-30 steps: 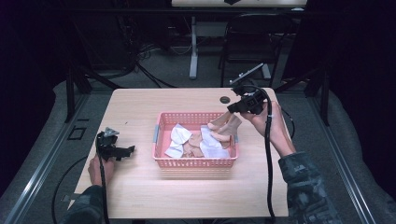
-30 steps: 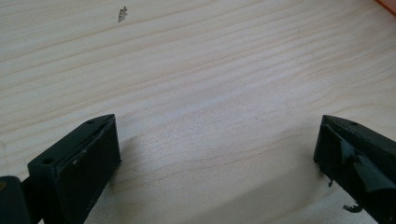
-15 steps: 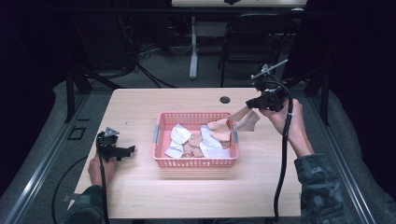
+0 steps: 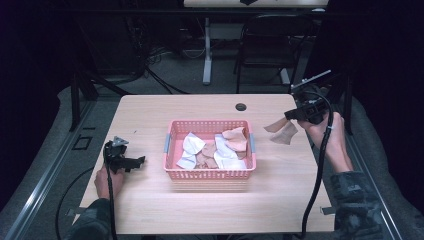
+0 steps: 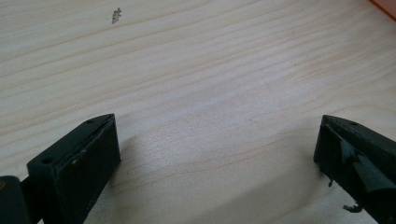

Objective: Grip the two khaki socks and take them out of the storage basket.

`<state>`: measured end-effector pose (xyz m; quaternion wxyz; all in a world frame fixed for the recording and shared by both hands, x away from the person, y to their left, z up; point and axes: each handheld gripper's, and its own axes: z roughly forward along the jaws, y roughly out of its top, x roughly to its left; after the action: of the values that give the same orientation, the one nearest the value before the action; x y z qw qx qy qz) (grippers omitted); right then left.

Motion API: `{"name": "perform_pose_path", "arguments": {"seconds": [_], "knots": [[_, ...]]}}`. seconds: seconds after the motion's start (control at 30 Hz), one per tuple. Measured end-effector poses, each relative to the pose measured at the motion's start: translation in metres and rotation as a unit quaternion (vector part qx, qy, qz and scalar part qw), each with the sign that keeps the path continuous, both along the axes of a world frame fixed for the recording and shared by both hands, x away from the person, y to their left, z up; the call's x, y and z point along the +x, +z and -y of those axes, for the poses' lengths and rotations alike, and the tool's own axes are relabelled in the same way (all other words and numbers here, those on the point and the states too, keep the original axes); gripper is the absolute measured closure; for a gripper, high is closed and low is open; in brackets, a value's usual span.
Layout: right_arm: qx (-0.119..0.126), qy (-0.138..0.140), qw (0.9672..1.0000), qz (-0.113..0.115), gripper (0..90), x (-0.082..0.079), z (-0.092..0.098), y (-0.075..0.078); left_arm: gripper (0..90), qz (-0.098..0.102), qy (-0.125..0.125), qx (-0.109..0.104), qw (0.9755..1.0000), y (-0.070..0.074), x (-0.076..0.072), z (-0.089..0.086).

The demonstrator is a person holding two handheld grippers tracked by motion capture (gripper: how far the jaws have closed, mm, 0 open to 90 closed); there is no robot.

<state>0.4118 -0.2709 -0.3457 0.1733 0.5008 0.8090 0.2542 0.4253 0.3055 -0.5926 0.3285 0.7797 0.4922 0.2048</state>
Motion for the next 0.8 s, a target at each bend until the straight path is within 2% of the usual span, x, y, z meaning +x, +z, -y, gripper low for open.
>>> {"name": "perform_pose_path", "arguments": {"seconds": [0.17,0.2,0.23,0.33,0.37,0.4,0.47,0.57,0.63,0.67,0.7,0.8], "knots": [[-0.005,-0.023,0.9996,-0.018,90.0,0.002,0.019,-0.021,0.2,0.0,-0.001,0.001,1.0,0.0,0.0,0.0],[-0.008,-0.029,0.9992,-0.028,90.0,0.003,0.025,-0.031,0.0,0.0,-0.001,0.0,1.0,0.0,0.0,0.0],[-0.008,-0.029,0.9992,-0.028,90.0,0.003,0.025,-0.031,0.0,0.0,-0.005,0.002,1.0,0.0,0.001,0.0],[-0.01,-0.035,0.9983,-0.045,90.0,0.006,0.032,-0.048,0.0,-0.001,-0.01,0.002,0.9999,0.0,0.001,0.001],[-0.004,-0.037,0.9981,-0.05,90.0,0.009,0.034,-0.056,0.0,-0.001,-0.01,0.002,0.9999,0.0,0.001,0.001],[-0.01,-0.038,0.9977,-0.055,90.0,0.01,0.035,-0.06,0.0,-0.001,-0.01,0.002,0.9999,0.0,0.001,0.001],[-0.011,-0.035,0.9972,-0.065,90.0,0.014,0.036,-0.07,0.0,0.0,-0.011,0.003,0.9999,0.0,0.001,0.001],[0.008,-0.023,0.9966,-0.079,90.0,0.018,0.034,-0.083,0.0,0.0,-0.007,0.002,1.0,0.0,0.001,0.002],[0.005,-0.022,0.9952,-0.095,89.2,0.021,0.033,-0.092,0.0,0.0,-0.005,0.002,1.0,0.0,0.001,0.002],[0.002,-0.021,0.9945,-0.102,88.0,0.022,0.033,-0.096,0.0,0.0,-0.005,0.002,1.0,0.0,0.001,0.002],[-0.002,-0.014,0.9938,-0.11,82.4,0.023,0.033,-0.098,0.0,0.0,-0.005,0.002,1.0,0.0,0.001,0.002],[0.017,-0.005,0.9954,-0.094,62.1,0.021,0.032,-0.095,0.0,0.0,-0.005,0.001,1.0,0.0,0.001,0.002]]}}
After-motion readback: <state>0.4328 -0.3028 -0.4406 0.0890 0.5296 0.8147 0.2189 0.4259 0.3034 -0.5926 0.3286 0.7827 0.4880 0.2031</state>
